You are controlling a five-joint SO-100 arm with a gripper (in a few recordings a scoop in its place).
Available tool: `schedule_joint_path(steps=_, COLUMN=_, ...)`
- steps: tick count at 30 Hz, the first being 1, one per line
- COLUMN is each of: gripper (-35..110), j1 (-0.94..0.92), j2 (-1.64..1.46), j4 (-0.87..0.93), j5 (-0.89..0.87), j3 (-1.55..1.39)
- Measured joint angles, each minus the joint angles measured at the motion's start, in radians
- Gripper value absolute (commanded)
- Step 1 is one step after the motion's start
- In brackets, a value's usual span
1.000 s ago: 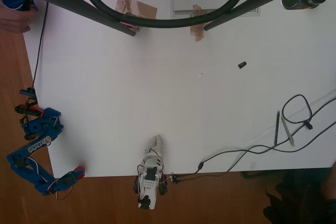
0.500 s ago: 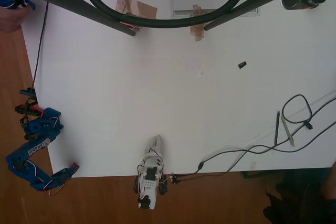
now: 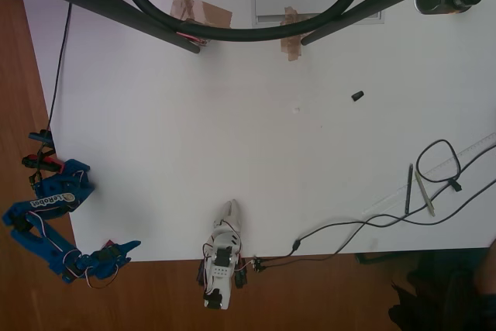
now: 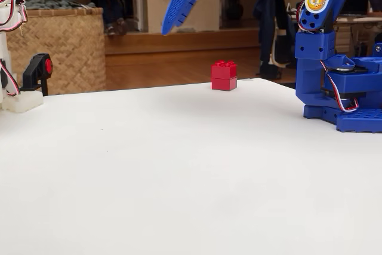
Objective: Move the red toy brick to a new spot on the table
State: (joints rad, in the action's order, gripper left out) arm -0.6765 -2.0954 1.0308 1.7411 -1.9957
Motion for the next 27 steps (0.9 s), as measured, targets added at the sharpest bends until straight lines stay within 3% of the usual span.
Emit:
schedule_joint_path(steps=6, gripper=11, j1=0.374, j2=-0.227, j4=0.043, j5=0.003, j3=-0.284)
schedule_joint_path(steps=10, gripper=0, j1=0.566, j2=-0.419, j4=0.051, j5=-0.071, j3=-0.505)
schedule_joint_path(steps=14, gripper=0, j1=0.716, j2=-0.637, j4=0.038, j5=-0.163, j3=-0.729)
schedule_joint_path(steps=21, gripper=0, j1=0.742, j2=-1.045, j4=0.080, j5=-0.172, j3=-1.140)
schedule_joint_path(steps=27, gripper=0, j1=0.723, j2=-1.189, j4=0.169, j5=-0.225, j3=-1.192)
